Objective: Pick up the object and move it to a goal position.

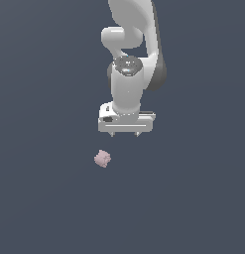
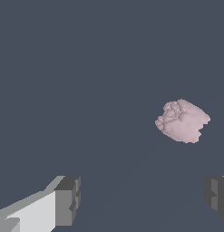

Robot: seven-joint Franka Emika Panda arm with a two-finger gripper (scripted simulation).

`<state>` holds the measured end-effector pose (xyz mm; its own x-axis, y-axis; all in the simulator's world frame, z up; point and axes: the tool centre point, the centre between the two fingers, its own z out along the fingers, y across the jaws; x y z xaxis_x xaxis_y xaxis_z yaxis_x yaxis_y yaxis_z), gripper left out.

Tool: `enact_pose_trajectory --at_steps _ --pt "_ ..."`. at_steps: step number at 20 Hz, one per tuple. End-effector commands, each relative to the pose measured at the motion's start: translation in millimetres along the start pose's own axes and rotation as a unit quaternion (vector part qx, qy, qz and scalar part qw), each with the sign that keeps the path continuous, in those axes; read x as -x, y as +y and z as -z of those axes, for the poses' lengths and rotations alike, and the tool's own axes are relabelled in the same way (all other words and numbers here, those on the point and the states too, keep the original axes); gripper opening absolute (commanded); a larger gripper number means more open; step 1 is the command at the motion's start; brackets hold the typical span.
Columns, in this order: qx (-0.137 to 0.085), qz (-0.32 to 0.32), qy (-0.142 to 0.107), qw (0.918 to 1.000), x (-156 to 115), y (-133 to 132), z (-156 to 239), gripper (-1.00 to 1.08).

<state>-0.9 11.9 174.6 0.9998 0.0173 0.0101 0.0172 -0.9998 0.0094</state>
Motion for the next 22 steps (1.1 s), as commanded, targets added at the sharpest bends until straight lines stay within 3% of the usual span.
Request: enact_pose_trajectory --at_steps 1,10,22 --pt "0.000 0.000 0.000 1.0000 0 0 0 1.00" --pt "-0.014 0.014 0.001 0.9998 3 -30 12 1.00" --pt "-0.015 -0.029 -0.001 0.9995 -7 -11 -2 1.00"
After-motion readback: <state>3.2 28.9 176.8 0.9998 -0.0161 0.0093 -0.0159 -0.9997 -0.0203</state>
